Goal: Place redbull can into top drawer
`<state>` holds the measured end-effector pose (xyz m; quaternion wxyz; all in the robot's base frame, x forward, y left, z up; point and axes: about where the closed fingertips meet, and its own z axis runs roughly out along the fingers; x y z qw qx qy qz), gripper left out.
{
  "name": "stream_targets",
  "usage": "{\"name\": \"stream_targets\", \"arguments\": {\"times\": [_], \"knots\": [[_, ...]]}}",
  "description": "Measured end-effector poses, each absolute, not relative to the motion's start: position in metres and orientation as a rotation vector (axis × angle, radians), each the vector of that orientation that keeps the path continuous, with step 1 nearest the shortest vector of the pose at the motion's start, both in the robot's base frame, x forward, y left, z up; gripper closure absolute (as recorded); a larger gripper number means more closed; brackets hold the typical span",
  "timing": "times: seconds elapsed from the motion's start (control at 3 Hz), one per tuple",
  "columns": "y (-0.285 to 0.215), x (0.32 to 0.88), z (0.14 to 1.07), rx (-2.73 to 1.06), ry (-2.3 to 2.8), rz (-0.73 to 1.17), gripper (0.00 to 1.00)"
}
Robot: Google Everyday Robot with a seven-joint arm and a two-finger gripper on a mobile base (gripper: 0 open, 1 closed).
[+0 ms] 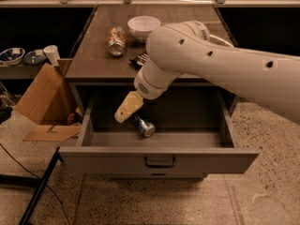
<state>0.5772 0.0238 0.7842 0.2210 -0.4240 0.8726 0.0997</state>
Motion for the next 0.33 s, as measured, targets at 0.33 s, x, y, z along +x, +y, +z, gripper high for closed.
{"name": "stream_targets", "arguments": {"times": [0.33], "knots": [[0.0238,0.5772,0.7842,-1.172,2.412,0.276,0.0]]}}
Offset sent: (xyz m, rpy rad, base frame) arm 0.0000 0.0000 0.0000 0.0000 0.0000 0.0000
